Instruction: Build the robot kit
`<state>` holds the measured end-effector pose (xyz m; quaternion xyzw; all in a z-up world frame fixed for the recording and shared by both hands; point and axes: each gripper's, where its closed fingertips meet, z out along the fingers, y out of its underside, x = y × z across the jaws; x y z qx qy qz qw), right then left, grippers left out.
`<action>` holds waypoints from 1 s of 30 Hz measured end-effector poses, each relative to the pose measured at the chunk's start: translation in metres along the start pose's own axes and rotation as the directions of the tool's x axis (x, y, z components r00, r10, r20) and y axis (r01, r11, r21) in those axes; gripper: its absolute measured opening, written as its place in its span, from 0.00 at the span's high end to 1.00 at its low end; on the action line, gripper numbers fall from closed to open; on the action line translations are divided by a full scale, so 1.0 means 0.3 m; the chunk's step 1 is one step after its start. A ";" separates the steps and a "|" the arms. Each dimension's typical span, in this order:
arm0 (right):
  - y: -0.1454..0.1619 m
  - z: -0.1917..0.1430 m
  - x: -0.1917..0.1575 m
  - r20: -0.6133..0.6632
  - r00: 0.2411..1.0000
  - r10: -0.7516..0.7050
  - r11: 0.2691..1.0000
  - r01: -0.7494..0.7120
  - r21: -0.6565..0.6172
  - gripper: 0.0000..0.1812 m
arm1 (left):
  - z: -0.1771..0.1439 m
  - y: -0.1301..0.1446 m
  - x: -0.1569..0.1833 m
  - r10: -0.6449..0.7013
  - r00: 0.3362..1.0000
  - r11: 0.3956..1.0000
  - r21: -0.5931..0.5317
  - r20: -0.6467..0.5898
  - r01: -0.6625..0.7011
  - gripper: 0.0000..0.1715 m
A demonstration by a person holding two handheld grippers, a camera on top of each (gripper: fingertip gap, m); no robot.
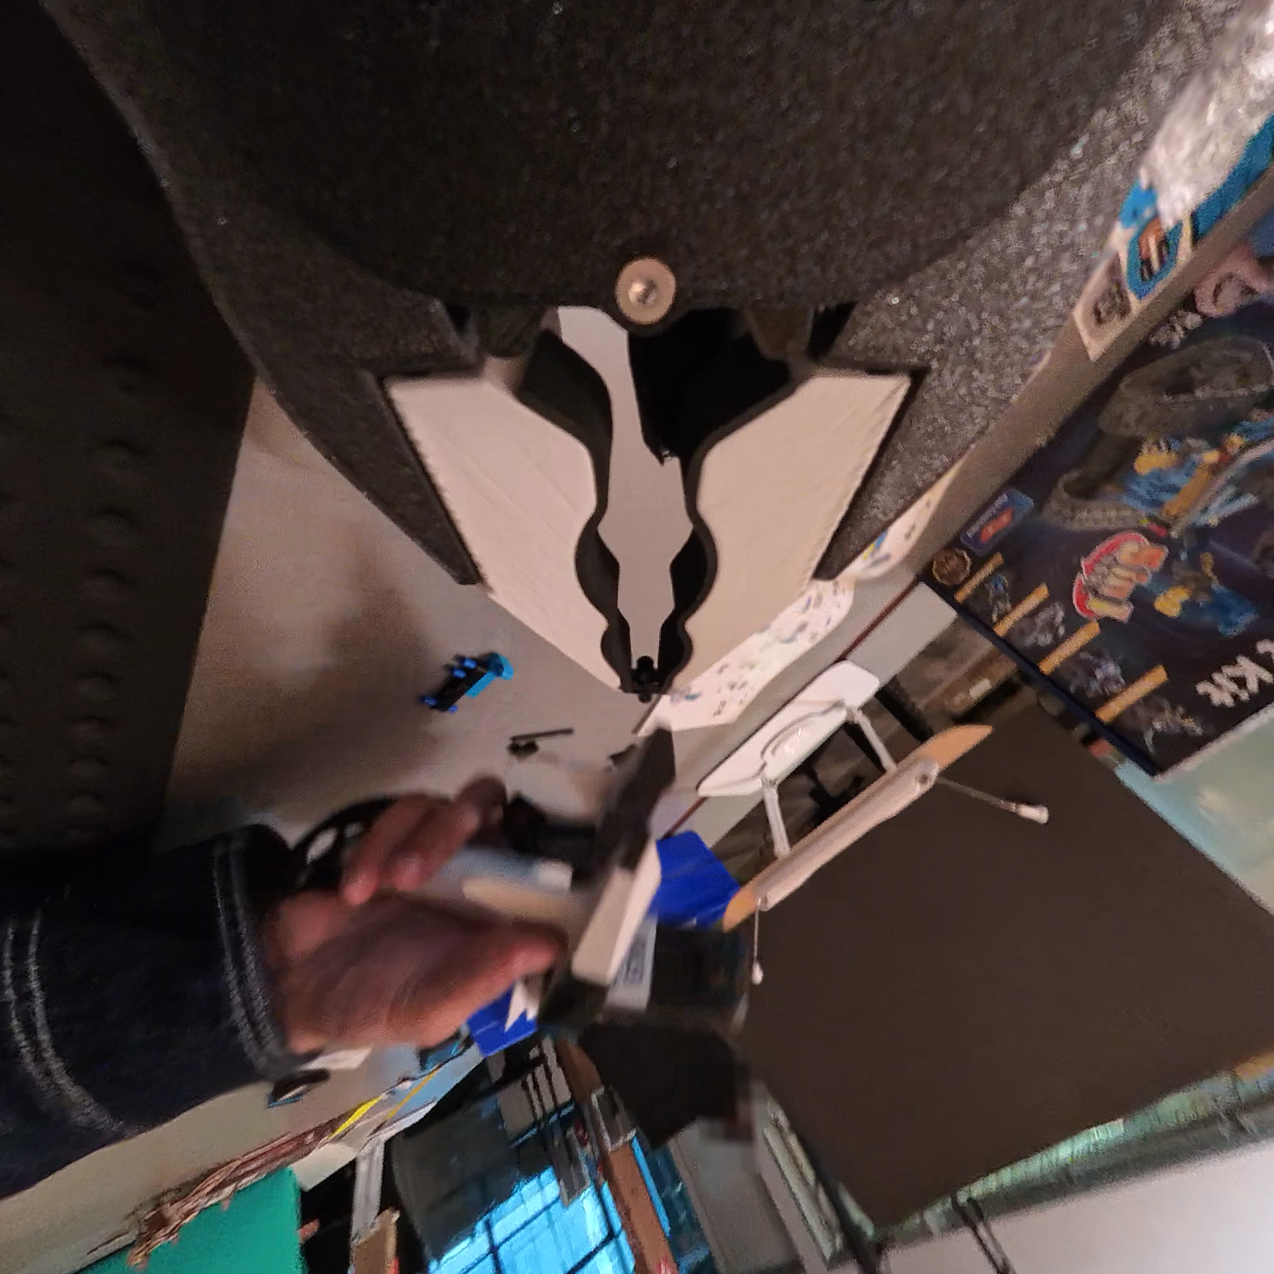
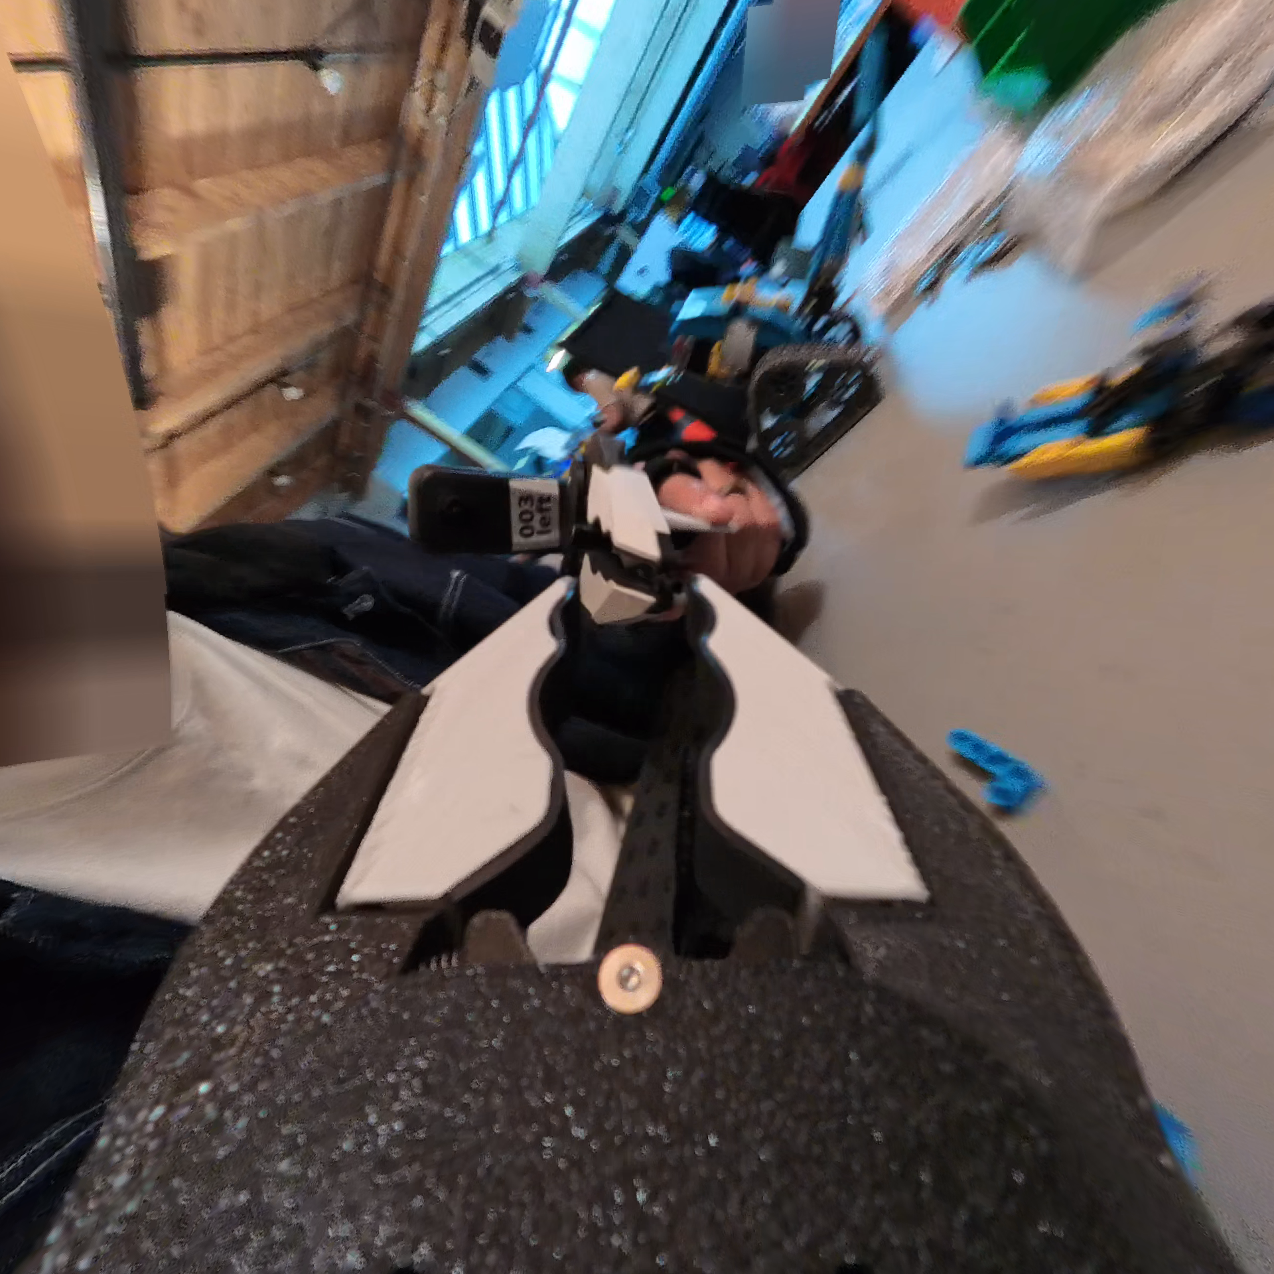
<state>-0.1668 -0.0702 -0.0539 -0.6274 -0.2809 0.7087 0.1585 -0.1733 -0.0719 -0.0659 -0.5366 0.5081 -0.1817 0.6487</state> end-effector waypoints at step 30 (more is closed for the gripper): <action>0.252 -0.408 0.335 -0.632 0.567 -0.528 0.789 0.052 -0.612 0.85 | 0.017 0.131 -0.058 -0.315 0.949 0.939 -0.151 -0.006 0.310 0.96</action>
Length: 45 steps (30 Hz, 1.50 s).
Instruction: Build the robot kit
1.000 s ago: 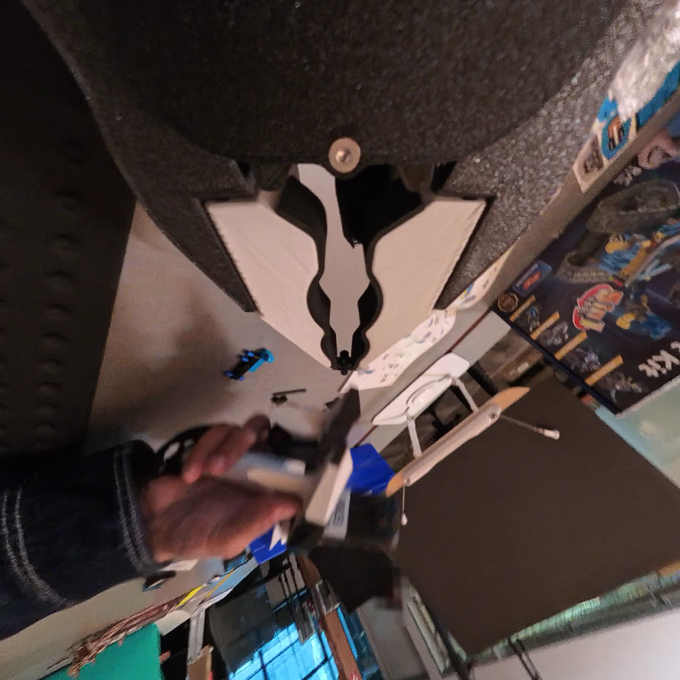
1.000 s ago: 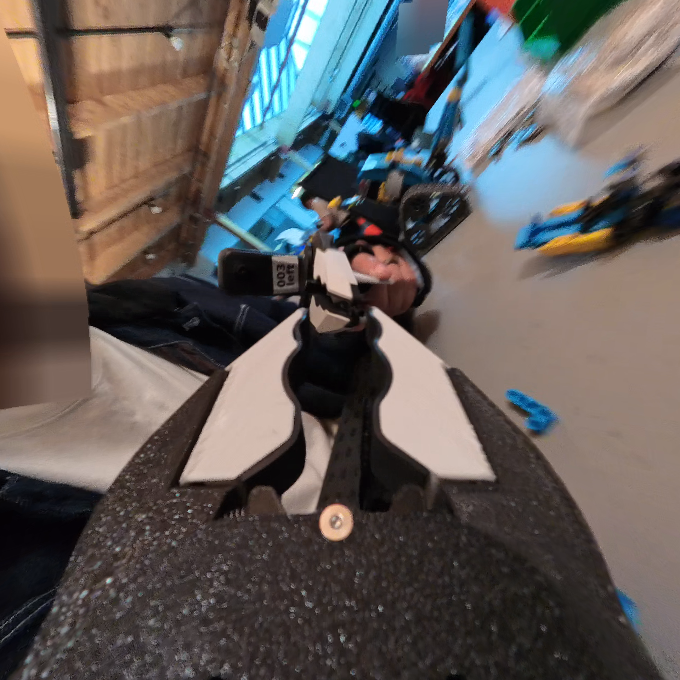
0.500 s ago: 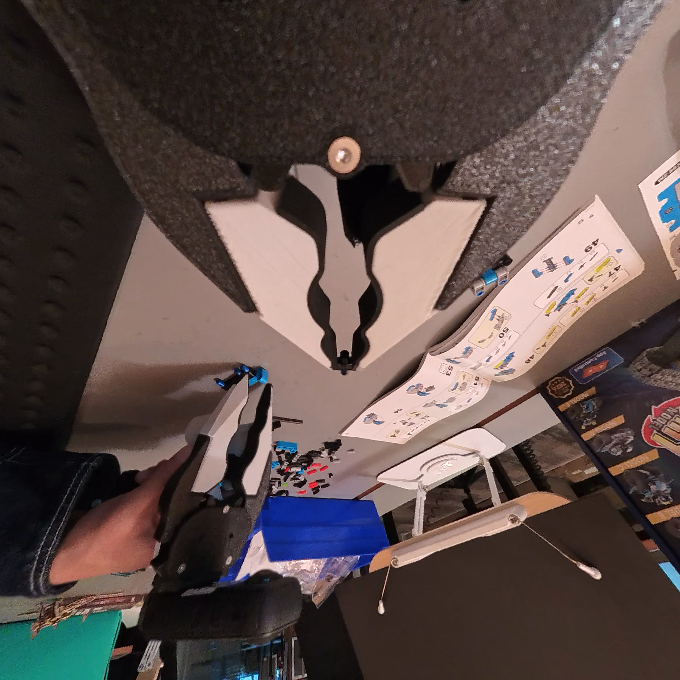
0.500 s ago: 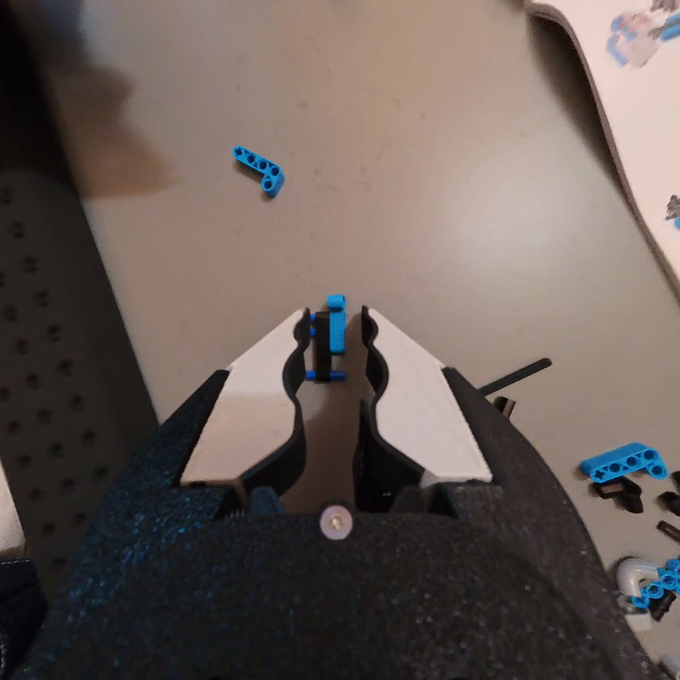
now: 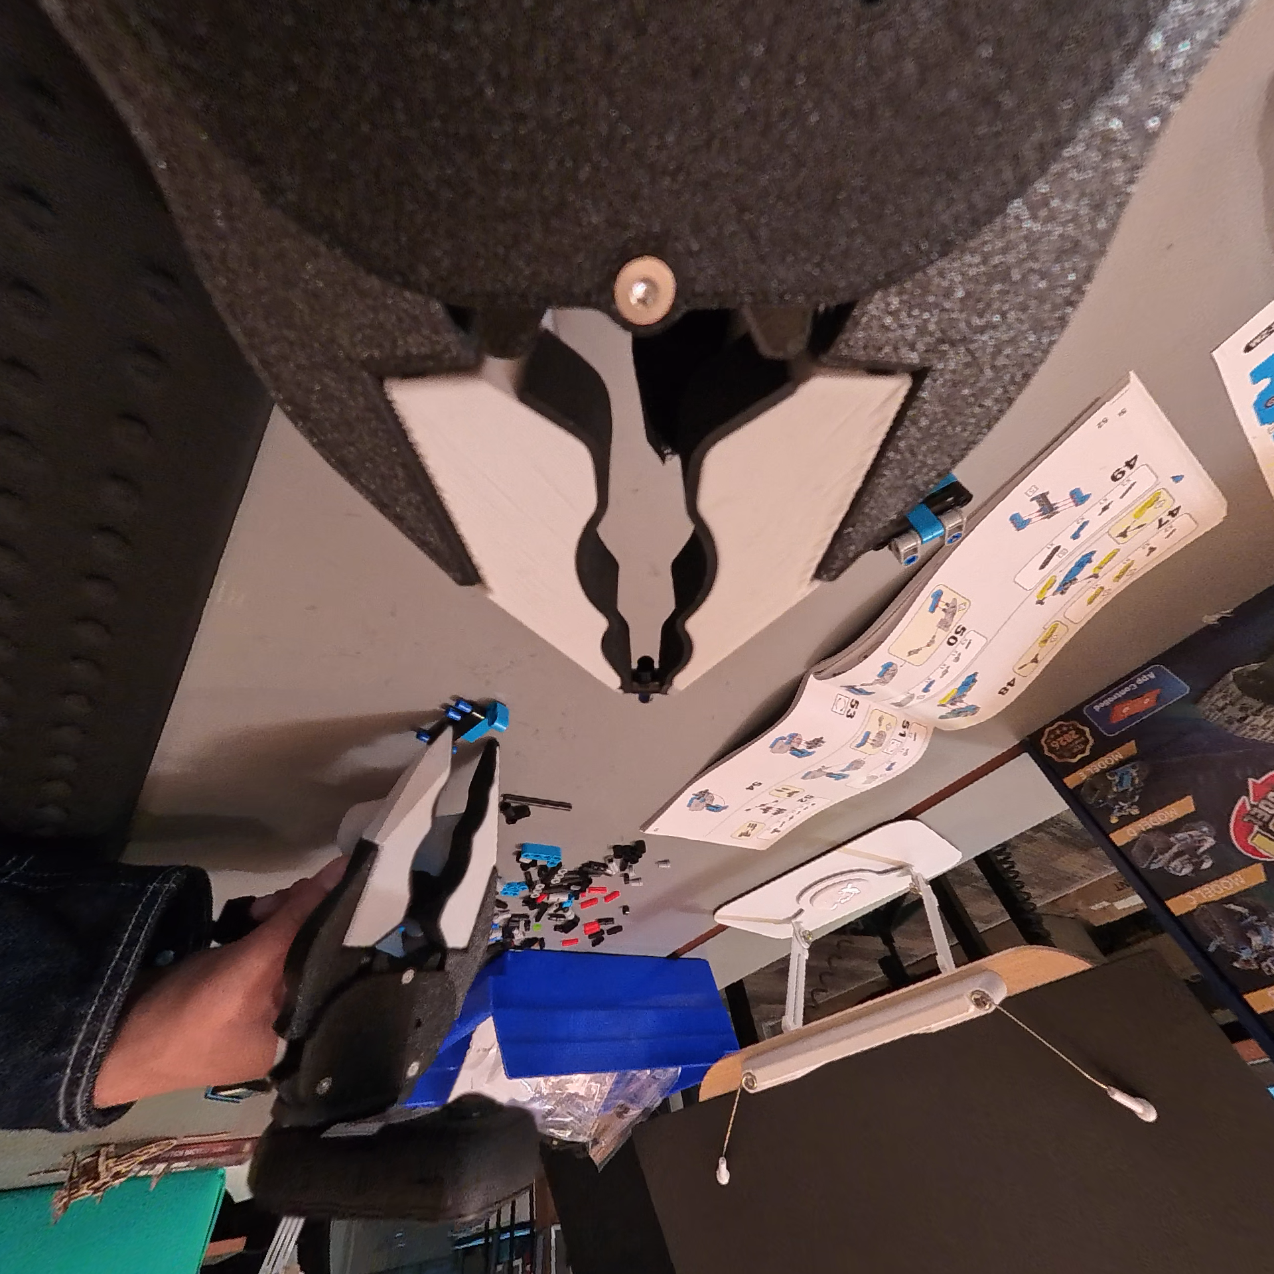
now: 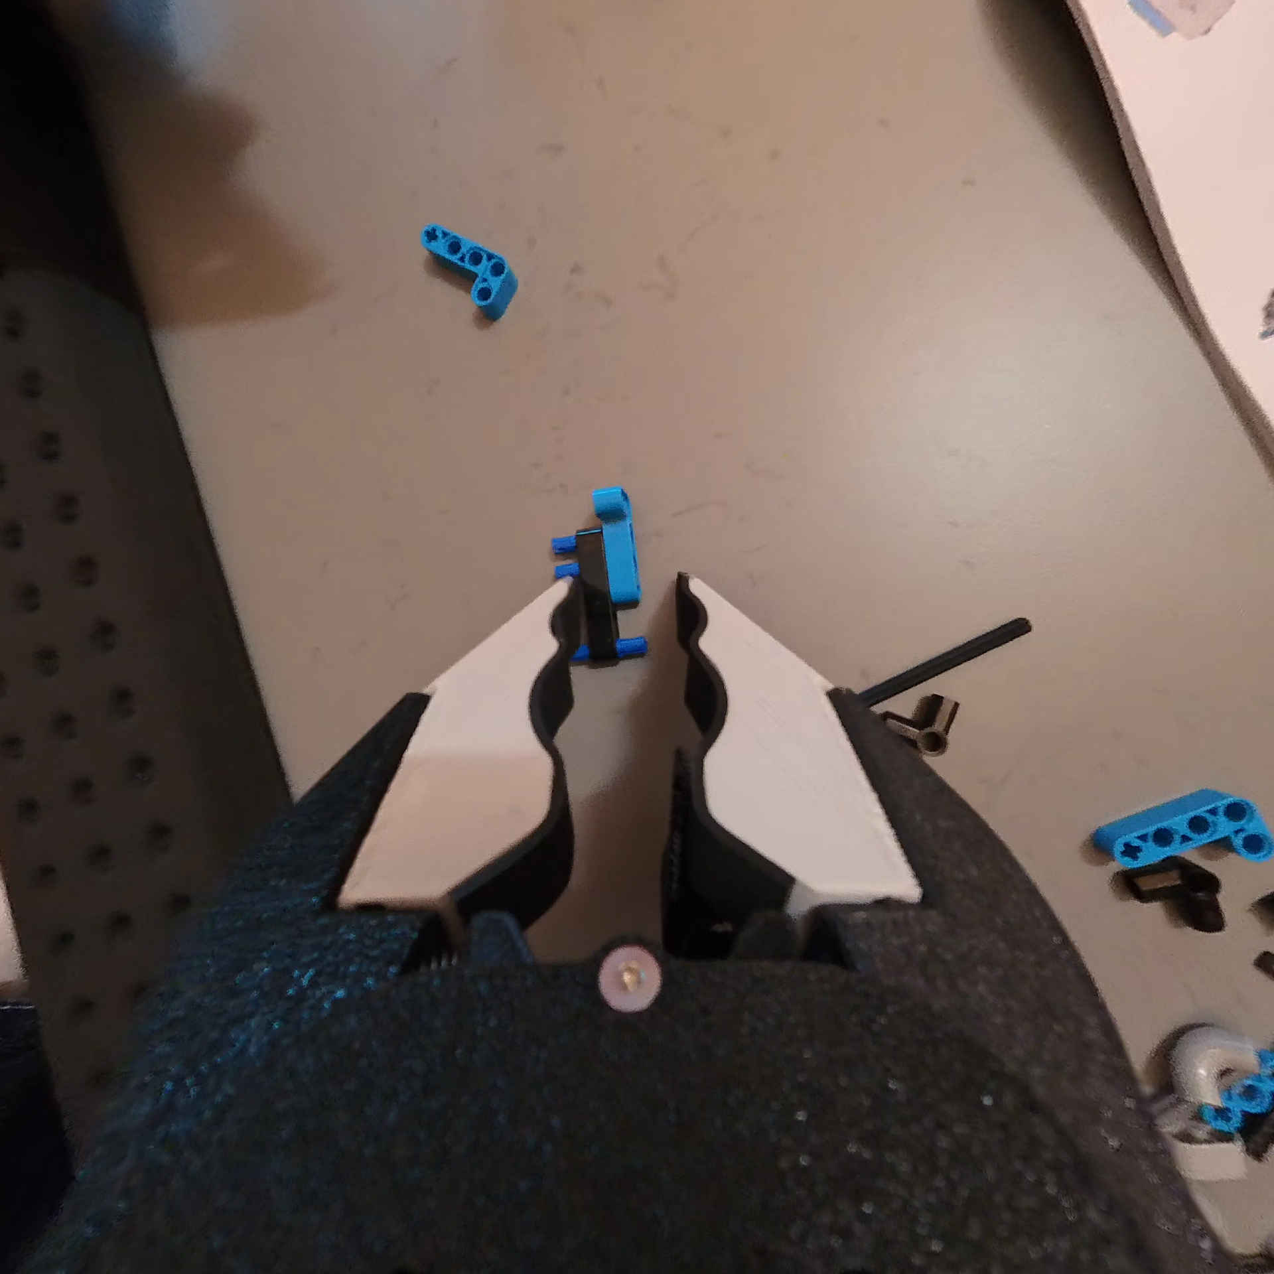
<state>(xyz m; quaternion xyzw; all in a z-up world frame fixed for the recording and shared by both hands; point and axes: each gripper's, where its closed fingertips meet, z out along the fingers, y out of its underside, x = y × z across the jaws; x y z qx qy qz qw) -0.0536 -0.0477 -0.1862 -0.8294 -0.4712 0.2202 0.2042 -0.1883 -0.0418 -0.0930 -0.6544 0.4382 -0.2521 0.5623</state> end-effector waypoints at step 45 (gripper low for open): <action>-0.055 -0.023 0.049 -0.686 0.319 -0.654 0.680 0.645 -0.349 0.89 | 0.014 0.018 0.023 0.068 0.998 0.997 -0.038 0.003 -0.068 0.96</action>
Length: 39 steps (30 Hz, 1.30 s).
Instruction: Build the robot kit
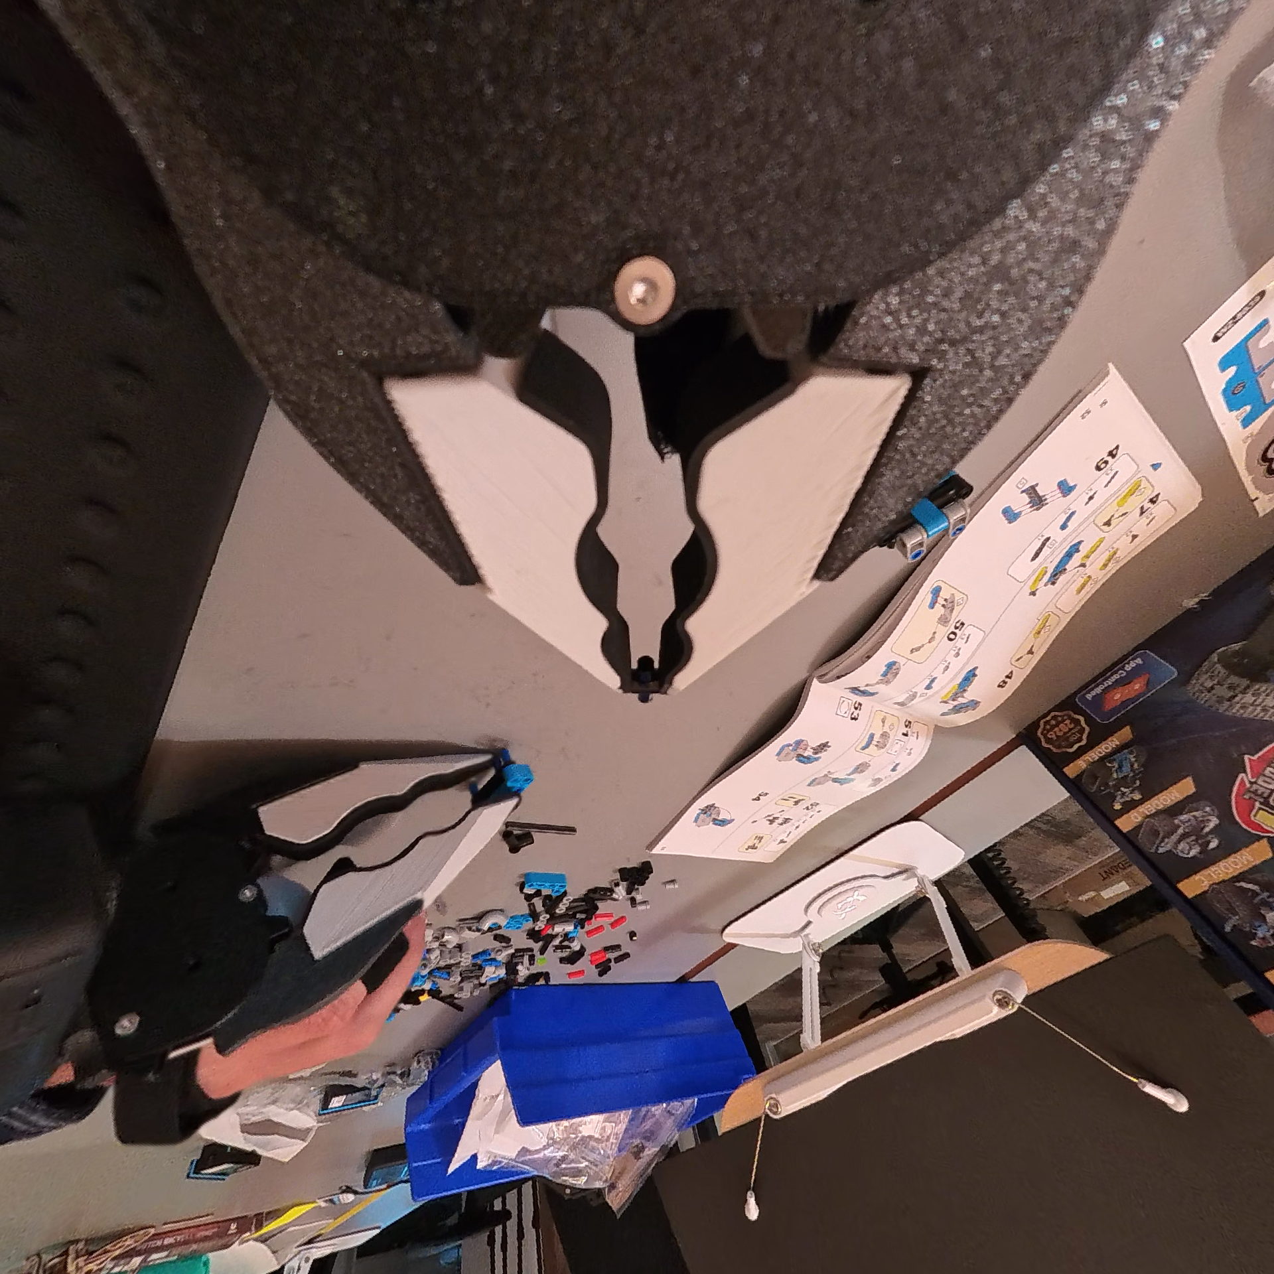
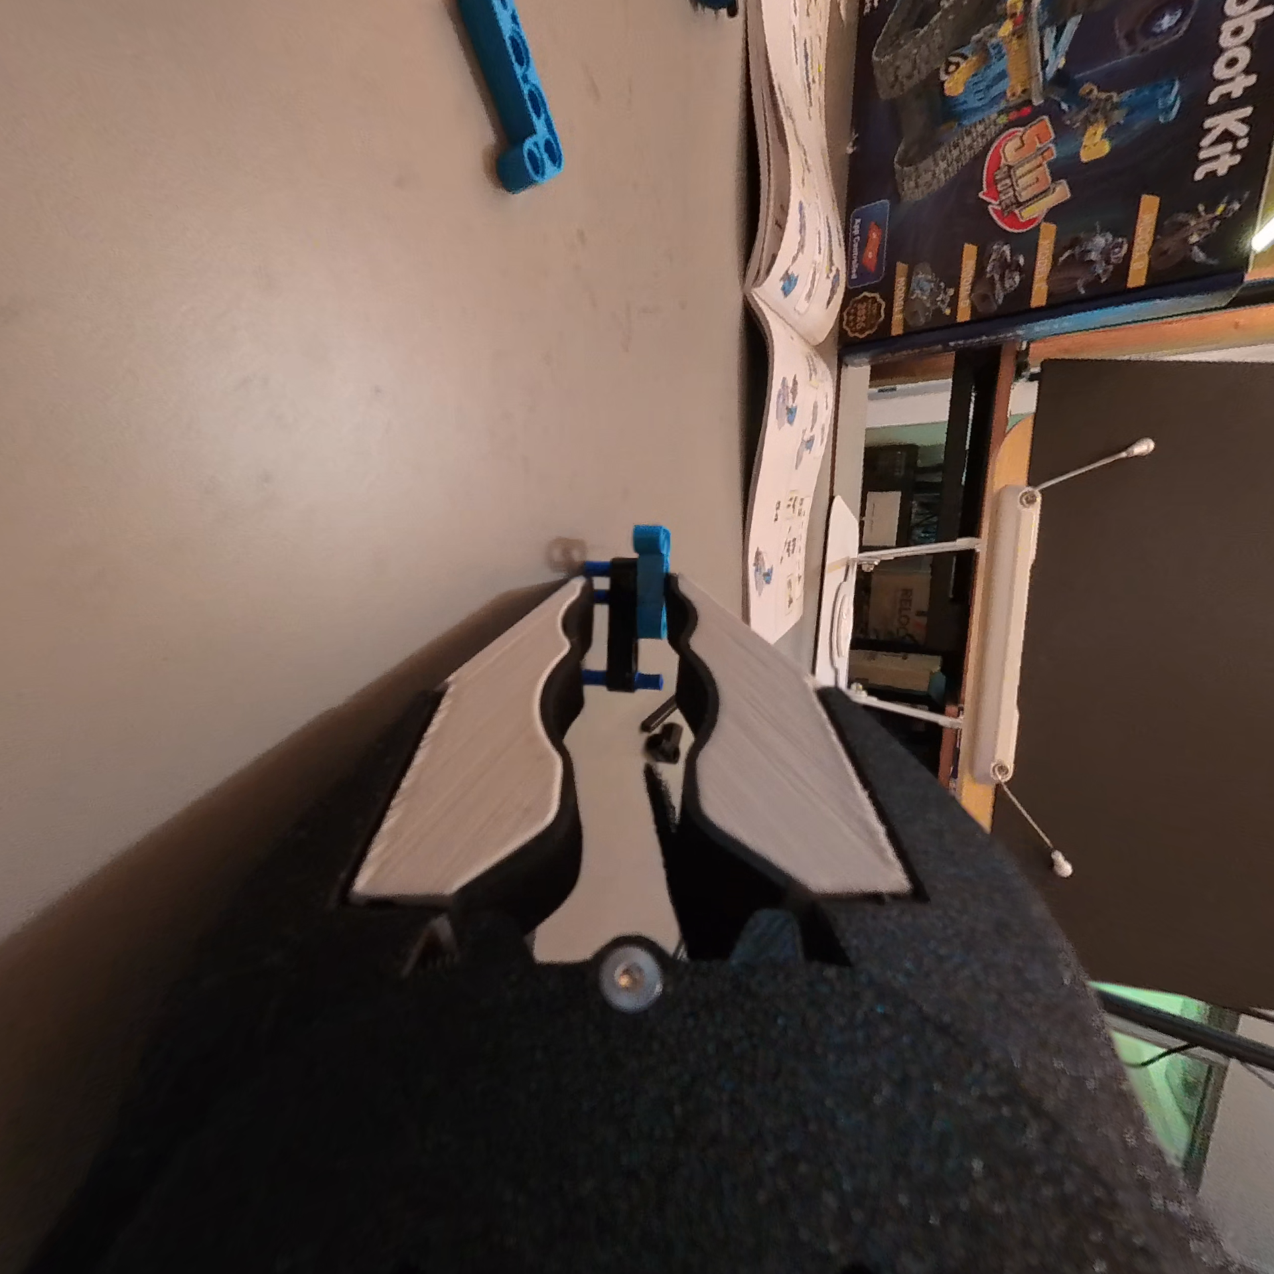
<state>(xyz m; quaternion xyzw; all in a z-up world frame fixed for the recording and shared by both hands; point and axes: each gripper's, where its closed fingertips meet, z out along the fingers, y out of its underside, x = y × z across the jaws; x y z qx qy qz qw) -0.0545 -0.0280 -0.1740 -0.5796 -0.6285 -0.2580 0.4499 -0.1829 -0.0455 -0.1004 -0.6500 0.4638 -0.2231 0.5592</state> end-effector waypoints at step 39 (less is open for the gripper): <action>-0.094 -0.030 0.021 0.488 0.728 0.481 0.852 -0.520 -0.064 0.96 | -0.008 -0.022 0.016 -0.075 0.995 0.996 0.039 -0.065 0.078 0.96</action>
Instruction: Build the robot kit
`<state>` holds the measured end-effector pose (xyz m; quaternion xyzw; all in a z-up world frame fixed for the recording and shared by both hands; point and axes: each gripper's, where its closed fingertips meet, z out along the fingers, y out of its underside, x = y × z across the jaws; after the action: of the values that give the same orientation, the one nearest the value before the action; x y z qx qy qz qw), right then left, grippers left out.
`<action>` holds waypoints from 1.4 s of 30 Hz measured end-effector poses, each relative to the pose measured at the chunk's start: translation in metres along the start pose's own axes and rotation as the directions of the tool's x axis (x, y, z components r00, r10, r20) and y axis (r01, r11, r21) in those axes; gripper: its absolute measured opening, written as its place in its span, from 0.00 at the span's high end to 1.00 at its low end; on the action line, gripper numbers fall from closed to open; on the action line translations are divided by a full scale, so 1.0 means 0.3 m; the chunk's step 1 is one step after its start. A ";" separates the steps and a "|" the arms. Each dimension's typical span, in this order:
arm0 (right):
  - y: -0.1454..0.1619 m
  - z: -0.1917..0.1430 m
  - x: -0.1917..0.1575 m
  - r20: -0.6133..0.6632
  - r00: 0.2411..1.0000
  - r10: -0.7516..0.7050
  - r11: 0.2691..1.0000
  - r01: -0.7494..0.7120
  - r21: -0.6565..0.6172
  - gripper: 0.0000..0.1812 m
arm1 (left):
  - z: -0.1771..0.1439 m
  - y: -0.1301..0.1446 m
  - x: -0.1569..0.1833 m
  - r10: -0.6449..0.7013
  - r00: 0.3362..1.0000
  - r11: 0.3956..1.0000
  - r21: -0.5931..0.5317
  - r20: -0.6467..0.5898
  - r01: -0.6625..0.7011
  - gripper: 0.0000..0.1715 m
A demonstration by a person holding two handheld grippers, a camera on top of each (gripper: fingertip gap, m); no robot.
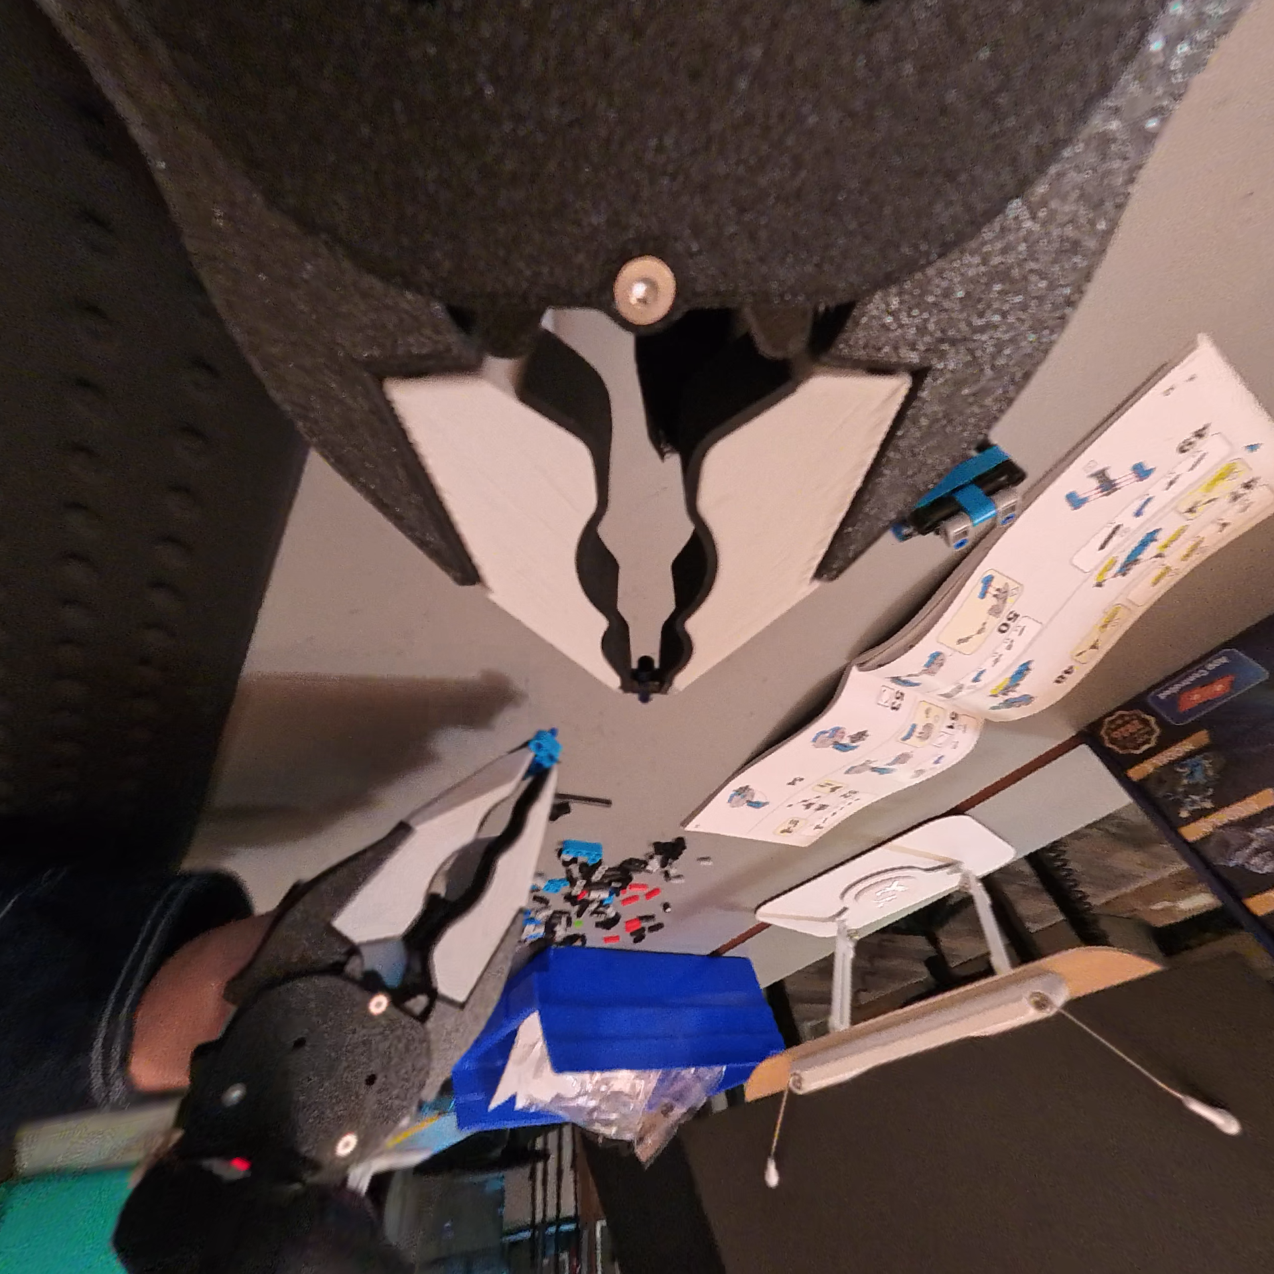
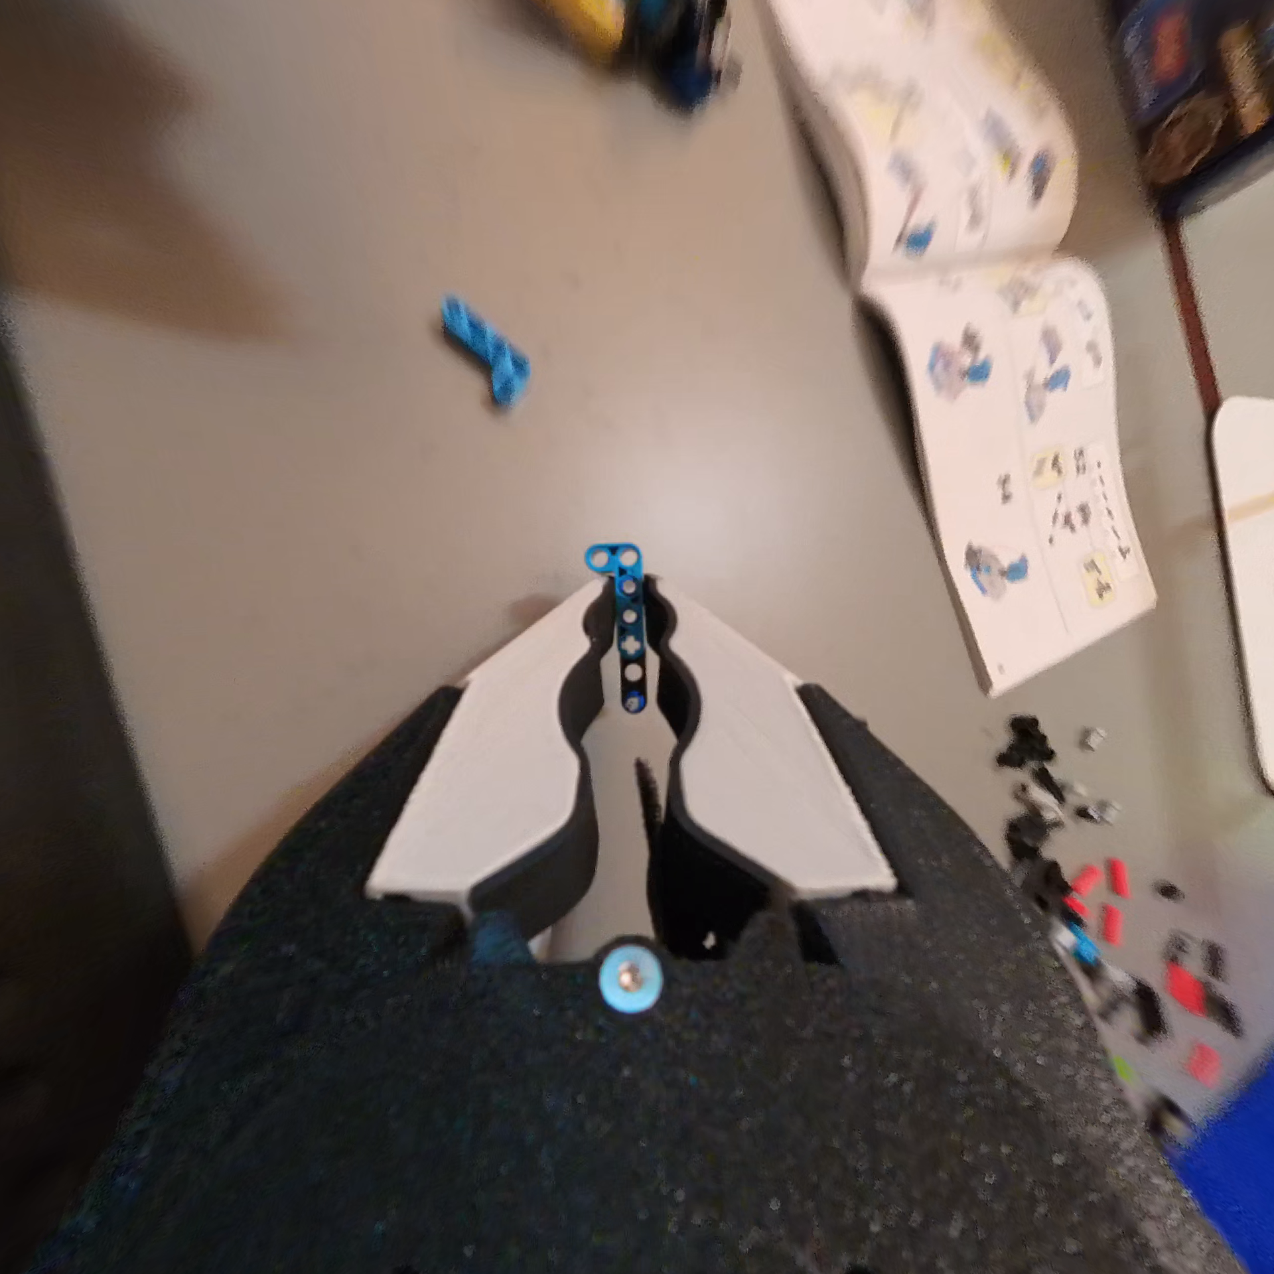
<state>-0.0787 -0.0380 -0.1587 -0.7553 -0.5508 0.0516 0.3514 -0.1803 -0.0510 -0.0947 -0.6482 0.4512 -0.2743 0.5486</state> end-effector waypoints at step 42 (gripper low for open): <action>-0.376 -0.194 -0.166 0.789 0.597 0.147 0.646 -0.662 0.381 0.97 | -0.026 -0.154 0.126 -0.487 0.731 0.785 0.127 -0.478 0.606 0.96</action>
<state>-0.1606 -0.0923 -0.0643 -0.6188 -0.3841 0.6013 0.3286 -0.1572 -0.0885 -0.0537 -0.5953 0.3026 -0.6172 0.4161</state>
